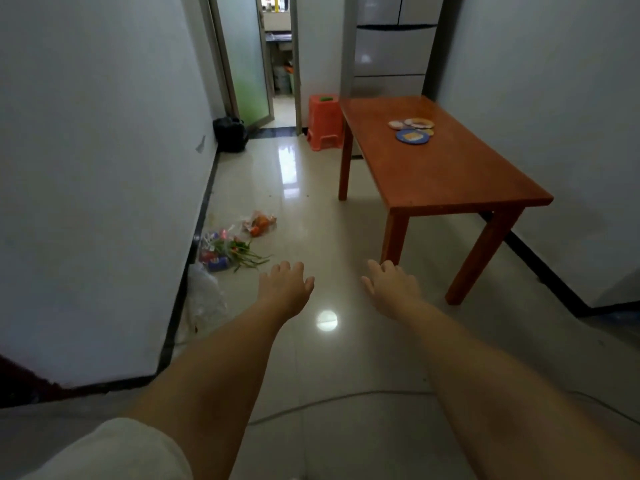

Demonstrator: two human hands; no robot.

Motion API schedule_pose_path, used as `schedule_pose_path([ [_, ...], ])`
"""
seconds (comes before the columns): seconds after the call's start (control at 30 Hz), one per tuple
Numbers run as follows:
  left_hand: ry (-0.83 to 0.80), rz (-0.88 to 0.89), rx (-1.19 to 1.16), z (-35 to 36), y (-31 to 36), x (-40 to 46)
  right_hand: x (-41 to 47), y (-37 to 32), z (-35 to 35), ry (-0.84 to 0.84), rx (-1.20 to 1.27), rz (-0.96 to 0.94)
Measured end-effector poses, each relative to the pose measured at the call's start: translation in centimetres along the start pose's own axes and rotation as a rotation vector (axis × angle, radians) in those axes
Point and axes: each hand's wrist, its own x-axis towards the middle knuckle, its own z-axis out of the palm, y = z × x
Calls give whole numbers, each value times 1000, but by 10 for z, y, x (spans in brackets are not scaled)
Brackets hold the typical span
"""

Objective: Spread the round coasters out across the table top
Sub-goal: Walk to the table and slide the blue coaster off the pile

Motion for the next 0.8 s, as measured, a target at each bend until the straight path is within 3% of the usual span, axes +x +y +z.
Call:
schedule_pose_path([
  [0.33,-70,56,6,-5,-13,177,175,-6,-4,2,-34,54],
  [0.8,2,91,-44,-49,20,475,484,30,-56,-12,-109,-31],
])
